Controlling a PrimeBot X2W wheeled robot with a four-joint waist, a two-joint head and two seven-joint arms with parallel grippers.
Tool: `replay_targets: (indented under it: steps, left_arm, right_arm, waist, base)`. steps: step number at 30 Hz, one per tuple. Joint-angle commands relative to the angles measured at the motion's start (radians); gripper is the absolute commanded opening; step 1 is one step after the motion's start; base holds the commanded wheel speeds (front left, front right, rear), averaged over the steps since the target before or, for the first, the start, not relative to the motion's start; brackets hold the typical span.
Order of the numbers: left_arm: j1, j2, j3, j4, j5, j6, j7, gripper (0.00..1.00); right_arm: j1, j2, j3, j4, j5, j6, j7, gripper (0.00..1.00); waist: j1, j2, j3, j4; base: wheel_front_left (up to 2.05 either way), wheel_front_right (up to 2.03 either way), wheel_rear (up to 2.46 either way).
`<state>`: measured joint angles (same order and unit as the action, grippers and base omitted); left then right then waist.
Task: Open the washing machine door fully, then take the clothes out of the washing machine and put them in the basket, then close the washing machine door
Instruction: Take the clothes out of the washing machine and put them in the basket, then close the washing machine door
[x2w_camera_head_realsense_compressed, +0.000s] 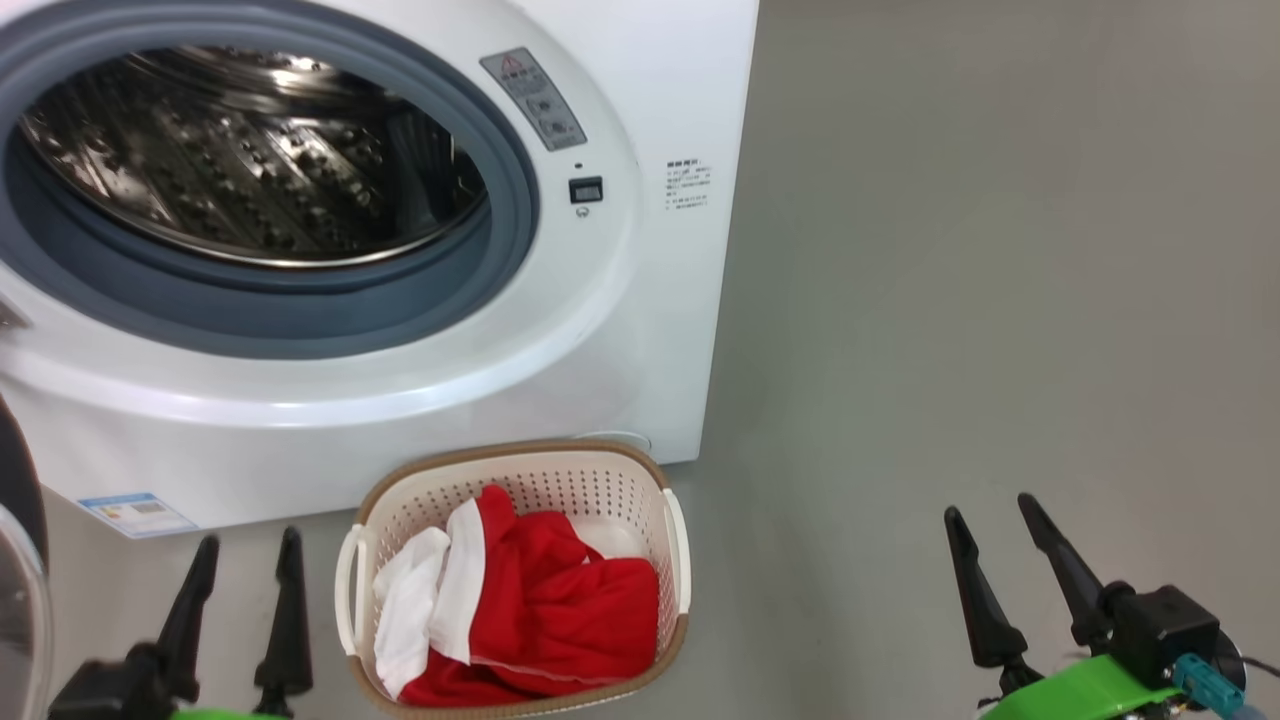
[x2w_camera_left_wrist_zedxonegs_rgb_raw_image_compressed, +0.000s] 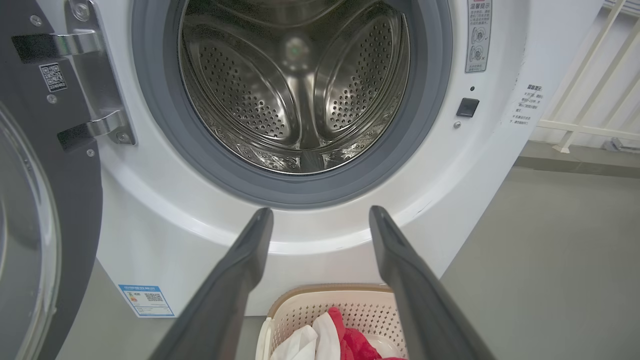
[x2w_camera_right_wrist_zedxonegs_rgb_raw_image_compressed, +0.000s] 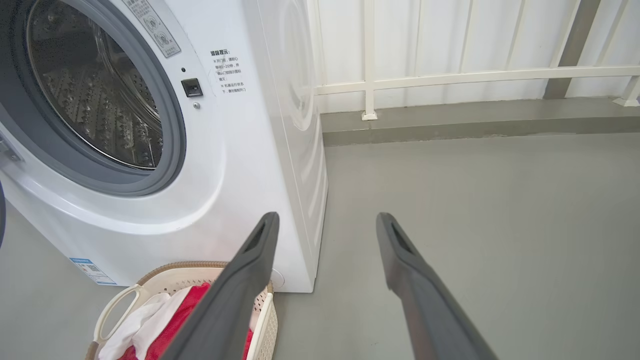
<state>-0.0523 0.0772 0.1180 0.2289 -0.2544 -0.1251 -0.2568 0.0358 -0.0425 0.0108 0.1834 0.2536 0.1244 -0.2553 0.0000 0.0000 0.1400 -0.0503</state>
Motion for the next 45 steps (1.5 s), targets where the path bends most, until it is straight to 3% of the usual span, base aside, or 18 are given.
replay_targets:
  steps: [1, 11, 31, 45]
  left_arm:
    - [0.005, 0.009, 0.040, -0.033, 0.013, -0.006, -0.005, 1.00]
    - [0.107, -0.015, 0.058, -0.103, 0.013, -0.006, -0.005, 1.00]
    - [0.097, -0.024, 0.062, -0.110, 0.019, -0.006, -0.005, 1.00]
    - [0.090, -0.026, 0.060, -0.116, 0.019, -0.006, -0.005, 1.00]
  right_arm:
    - [0.001, -0.008, 0.018, -0.023, -0.008, 0.006, -0.006, 1.00]
    - [0.047, -0.008, 0.004, -0.024, -0.010, 0.006, -0.006, 1.00]
    - [0.039, -0.008, 0.006, -0.027, -0.013, 0.006, -0.006, 1.00]
    - [0.031, -0.008, 0.006, -0.025, -0.012, 0.006, -0.006, 1.00]
  waist:
    - [0.0000, 0.0000, -0.015, 0.004]
    - [0.0000, 0.0000, -0.044, 0.007]
    - [0.0000, 0.0000, -0.036, 0.010]
    - [0.0000, 0.0000, -0.031, 0.012]
  base:
    - [0.00, 0.00, 0.00]
    - [0.00, 0.00, 0.00]
    - [-0.03, 0.03, 0.00]
    - [-1.09, 1.09, 0.00]
